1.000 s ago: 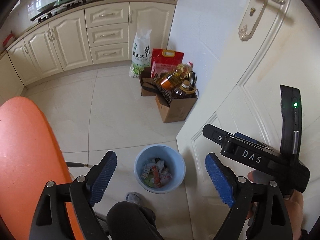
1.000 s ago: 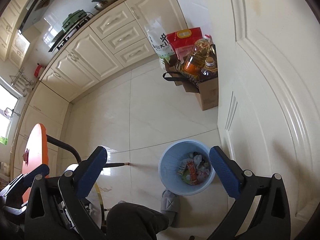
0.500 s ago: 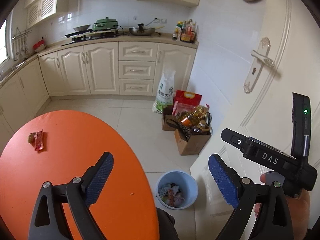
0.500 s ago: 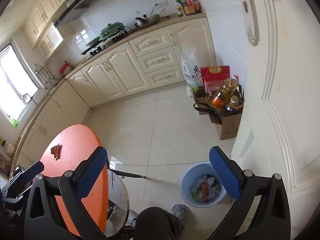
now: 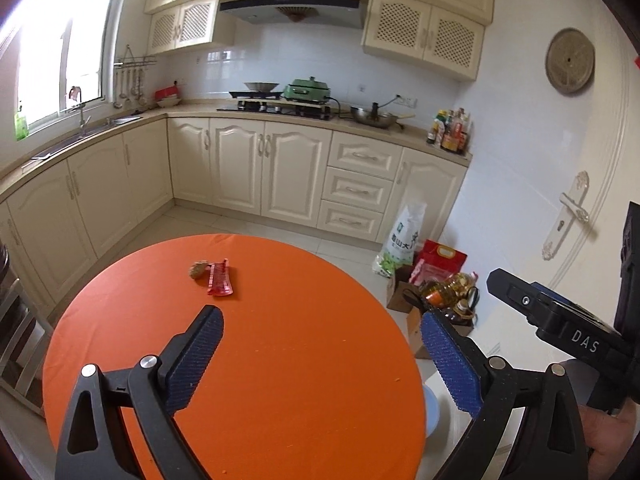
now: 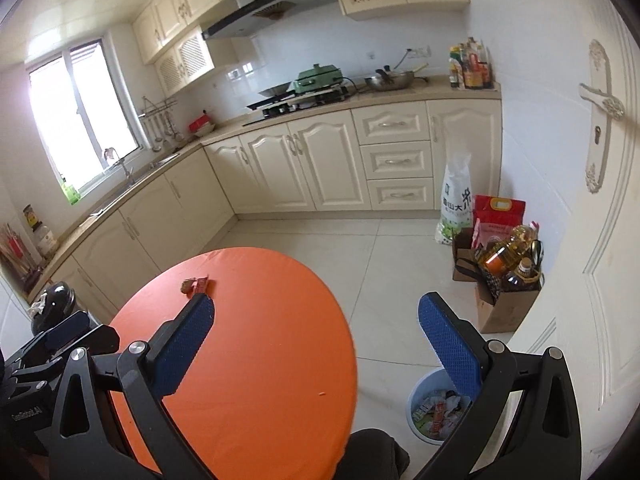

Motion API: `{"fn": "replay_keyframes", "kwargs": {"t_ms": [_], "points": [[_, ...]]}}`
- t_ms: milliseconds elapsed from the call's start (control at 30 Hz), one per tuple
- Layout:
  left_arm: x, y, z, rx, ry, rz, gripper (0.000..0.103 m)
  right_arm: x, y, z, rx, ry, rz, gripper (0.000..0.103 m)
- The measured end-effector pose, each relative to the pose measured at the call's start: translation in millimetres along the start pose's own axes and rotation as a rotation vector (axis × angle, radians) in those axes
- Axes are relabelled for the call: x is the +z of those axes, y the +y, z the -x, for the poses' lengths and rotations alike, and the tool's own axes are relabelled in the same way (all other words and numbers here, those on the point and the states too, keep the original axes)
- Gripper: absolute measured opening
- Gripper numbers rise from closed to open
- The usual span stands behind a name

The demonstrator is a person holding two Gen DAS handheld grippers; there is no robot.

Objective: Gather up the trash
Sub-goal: 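Move both open tools back over the table, then grasp the red wrapper with the right tool while the left tool grasps the small brown lump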

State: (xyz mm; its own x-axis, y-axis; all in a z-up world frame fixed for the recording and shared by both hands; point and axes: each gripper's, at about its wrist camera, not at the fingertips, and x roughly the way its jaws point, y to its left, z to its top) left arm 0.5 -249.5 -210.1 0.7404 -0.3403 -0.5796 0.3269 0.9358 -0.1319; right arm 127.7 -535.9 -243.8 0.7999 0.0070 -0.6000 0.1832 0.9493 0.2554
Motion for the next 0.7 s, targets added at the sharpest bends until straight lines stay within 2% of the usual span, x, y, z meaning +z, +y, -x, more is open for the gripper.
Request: {"fn": "replay_keyframes", "kwargs": {"t_ms": [200,367,567,700], "points": [[-26.9,39.8,46.7,0.082,-0.043,0.072,0.102,-2.9,60.5,2.1,0.073,-0.007,0.096,0.103],[-45.7,55.6,51.0,0.146,-0.021,0.135,0.102,-8.2,106.9,-9.1,0.119,0.005,0.199,0.103],[-42.7,66.9,25.2,0.200,0.033,0.177,0.102,-13.5,128.6,-57.3,0.141,0.074,0.253,0.103],[-17.7,75.8,-12.0,0.230,0.064,0.177,0.102,-13.7,135.1,-103.5,0.138,0.133,0.268,0.103]]}}
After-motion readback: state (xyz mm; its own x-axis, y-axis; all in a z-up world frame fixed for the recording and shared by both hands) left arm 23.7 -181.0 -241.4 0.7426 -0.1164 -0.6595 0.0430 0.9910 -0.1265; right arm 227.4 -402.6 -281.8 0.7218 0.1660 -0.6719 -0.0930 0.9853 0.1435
